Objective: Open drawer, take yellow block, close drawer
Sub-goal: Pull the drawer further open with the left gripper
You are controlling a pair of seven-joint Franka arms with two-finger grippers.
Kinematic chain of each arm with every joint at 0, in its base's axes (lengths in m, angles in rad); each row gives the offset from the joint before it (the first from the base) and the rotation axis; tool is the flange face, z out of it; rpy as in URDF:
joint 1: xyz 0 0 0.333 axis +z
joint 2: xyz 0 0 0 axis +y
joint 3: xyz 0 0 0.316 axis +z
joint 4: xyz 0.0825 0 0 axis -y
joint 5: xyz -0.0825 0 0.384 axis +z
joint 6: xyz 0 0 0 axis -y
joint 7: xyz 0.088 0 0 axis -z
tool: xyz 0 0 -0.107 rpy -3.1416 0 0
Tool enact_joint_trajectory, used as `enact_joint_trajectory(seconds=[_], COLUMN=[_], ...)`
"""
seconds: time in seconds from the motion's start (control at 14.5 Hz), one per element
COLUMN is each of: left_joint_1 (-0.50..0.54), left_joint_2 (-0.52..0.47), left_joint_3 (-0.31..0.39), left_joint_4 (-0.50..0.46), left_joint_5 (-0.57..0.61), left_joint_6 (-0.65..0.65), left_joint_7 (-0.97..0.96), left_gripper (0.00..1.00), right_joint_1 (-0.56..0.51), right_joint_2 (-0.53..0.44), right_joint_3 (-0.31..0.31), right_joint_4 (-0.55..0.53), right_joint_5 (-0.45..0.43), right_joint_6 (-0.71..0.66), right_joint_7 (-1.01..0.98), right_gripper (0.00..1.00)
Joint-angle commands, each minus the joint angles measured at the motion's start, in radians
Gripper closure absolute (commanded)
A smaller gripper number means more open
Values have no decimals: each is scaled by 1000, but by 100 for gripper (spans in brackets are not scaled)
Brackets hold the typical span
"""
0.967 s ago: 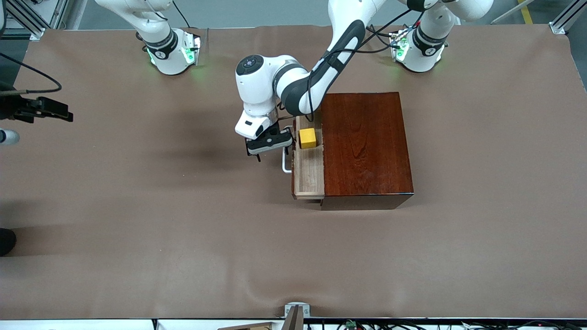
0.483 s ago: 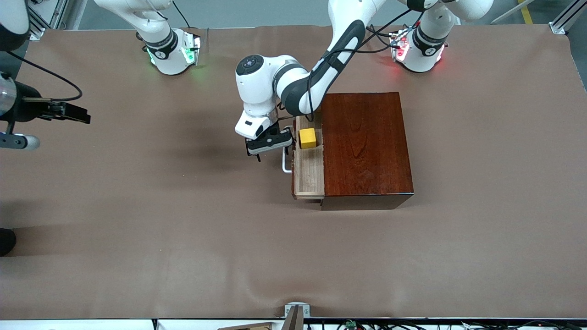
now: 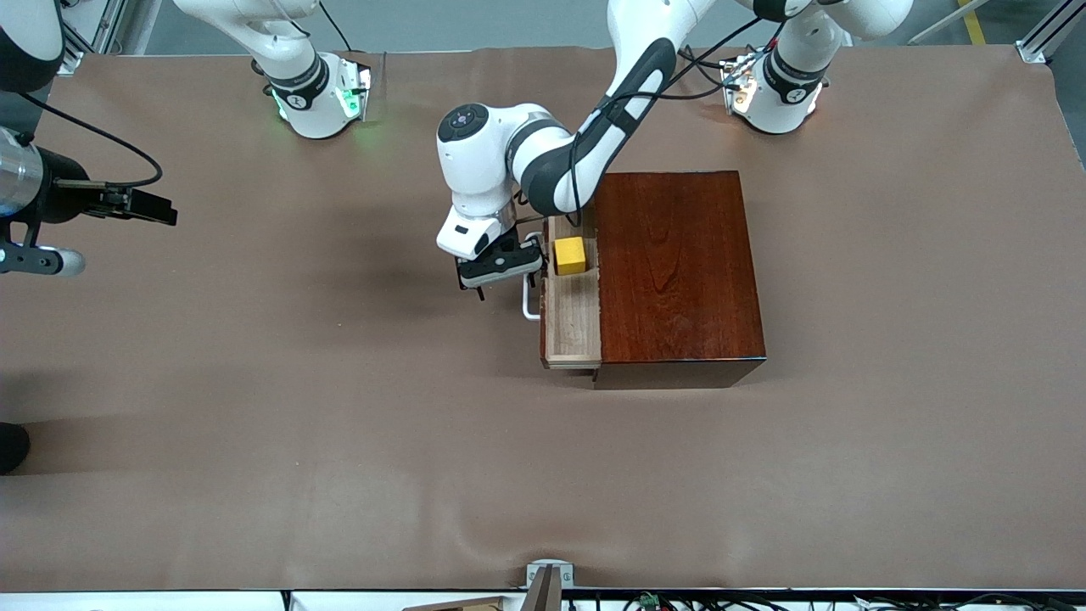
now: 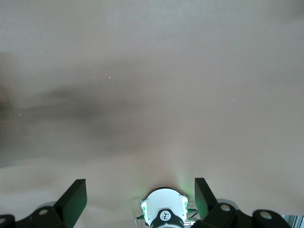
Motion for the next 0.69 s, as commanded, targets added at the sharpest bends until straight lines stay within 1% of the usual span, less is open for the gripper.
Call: enact_joint_trajectory(seconds=[0.0,0.28,0.55,0.62], left_joint_1=[-44,-44,-40,-35], left_joint_2=[60,59,47,44], left_joint_3=[-56,-56,-56,-54], left_joint_4=[84,82,77,77], left_joint_5=[-43,-39,-31,-33], left_joint_6=[214,212,209,185], left_joint_7=[89,92,96,125], left_gripper=[0,0,0,0], right_joint_1=[-4,-1,20,25], right_joint_2=[-8,-5,-5,-5], right_joint_3=[0,0,0,0], right_joint_4=[-7,-13,-19,-19], right_joint_5=[19,19,19,20], right_joint_6=[-7,-12,-12,-12], right_joint_7=[18,27,122,144], right_gripper=[0,0,0,0])
